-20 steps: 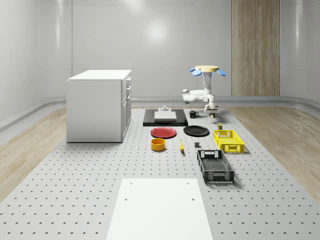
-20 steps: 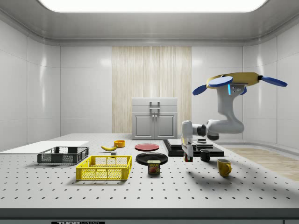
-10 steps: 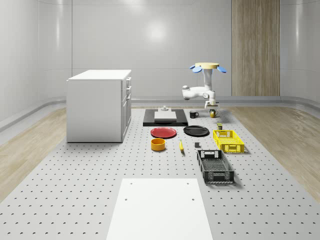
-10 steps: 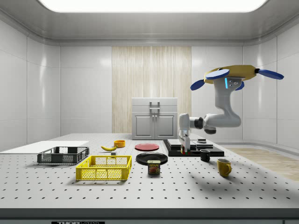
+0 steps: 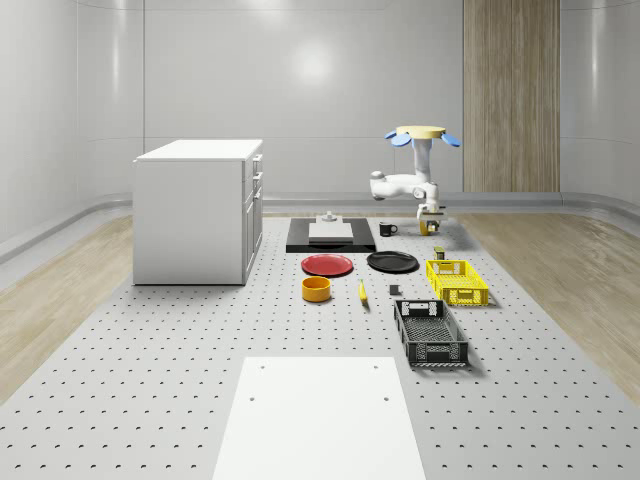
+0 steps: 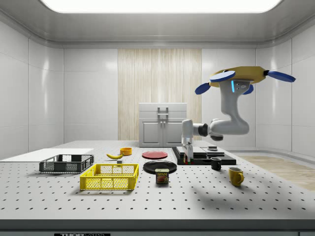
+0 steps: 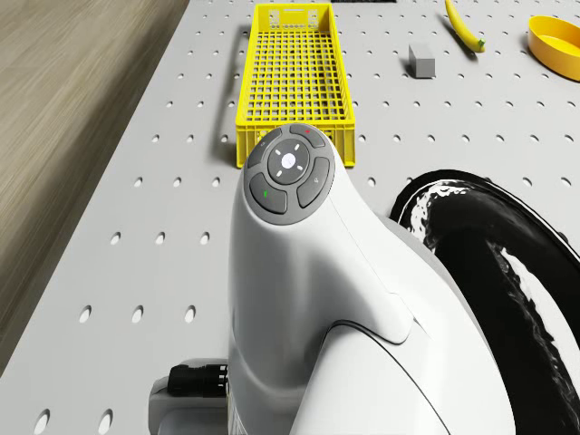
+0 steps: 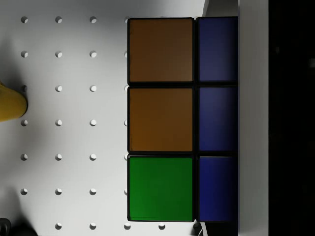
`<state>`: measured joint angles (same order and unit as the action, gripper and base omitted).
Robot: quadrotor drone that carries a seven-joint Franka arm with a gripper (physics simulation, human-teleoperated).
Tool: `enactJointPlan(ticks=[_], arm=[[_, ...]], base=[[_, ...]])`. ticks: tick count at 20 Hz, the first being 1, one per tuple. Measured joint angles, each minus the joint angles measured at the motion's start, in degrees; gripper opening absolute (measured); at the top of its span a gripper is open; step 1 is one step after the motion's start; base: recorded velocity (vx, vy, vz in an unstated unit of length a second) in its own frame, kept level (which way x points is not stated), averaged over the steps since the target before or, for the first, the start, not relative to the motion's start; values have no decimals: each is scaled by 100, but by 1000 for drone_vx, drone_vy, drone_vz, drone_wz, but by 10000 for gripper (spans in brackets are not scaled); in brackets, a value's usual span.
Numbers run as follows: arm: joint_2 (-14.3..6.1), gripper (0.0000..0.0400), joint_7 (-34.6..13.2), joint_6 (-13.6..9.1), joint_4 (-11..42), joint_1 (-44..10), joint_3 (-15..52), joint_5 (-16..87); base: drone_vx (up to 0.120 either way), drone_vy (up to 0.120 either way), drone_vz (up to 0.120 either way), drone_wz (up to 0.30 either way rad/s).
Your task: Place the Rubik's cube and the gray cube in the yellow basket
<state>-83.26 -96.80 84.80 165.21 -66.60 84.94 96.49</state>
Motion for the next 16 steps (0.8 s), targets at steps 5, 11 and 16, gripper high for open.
enactJointPlan(ticks=[5,11,16], arm=[[-90,325,-8,83,-2,-8,15,-37],[-189,325,-17,176,-4,-17,29,-76],[-264,325,-23,246,-6,-24,40,-106]], base=[[120,40,0,0],[120,7,0,0],[120,0,0,0]])
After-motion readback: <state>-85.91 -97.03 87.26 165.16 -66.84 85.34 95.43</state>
